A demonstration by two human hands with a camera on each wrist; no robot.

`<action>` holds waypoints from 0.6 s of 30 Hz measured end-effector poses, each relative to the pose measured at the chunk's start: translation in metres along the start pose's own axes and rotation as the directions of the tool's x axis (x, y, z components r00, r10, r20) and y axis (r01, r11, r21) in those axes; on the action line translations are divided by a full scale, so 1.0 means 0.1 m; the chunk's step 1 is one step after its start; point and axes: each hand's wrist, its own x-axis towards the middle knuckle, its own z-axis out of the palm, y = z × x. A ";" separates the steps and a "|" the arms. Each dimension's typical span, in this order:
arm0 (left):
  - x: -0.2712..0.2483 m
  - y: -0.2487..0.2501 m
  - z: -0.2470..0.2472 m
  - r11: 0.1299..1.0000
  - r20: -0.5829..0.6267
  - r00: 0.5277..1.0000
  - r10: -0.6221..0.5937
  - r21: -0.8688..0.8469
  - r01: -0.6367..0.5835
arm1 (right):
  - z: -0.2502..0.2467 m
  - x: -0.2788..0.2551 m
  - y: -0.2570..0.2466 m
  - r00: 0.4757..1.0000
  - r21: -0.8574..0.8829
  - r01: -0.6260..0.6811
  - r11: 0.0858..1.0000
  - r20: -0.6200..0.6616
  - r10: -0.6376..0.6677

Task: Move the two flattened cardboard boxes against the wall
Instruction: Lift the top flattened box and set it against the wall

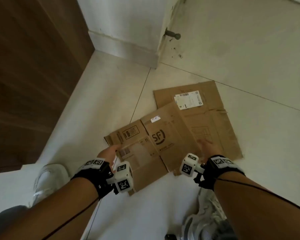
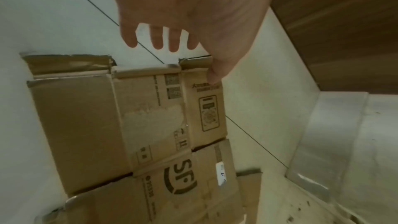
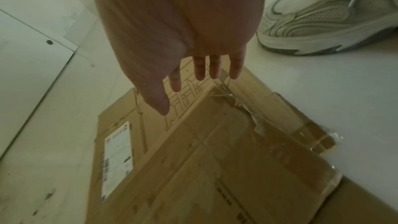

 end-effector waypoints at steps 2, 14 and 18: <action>0.15 -0.06 -0.01 1.000 -0.012 1.000 -0.005 0.009 0.005 | 0.08 0.13 0.05 0.997 0.087 -0.073 0.993 -0.012 0.075; 0.26 -0.17 0.10 0.994 0.054 0.994 -0.092 -0.047 0.094 | 0.23 0.46 0.26 0.978 0.193 -0.200 0.960 -0.010 0.206; 0.32 -0.20 0.09 1.000 0.046 0.999 -0.007 0.021 0.006 | 0.23 0.38 0.21 0.986 0.272 -0.149 0.951 -0.033 0.164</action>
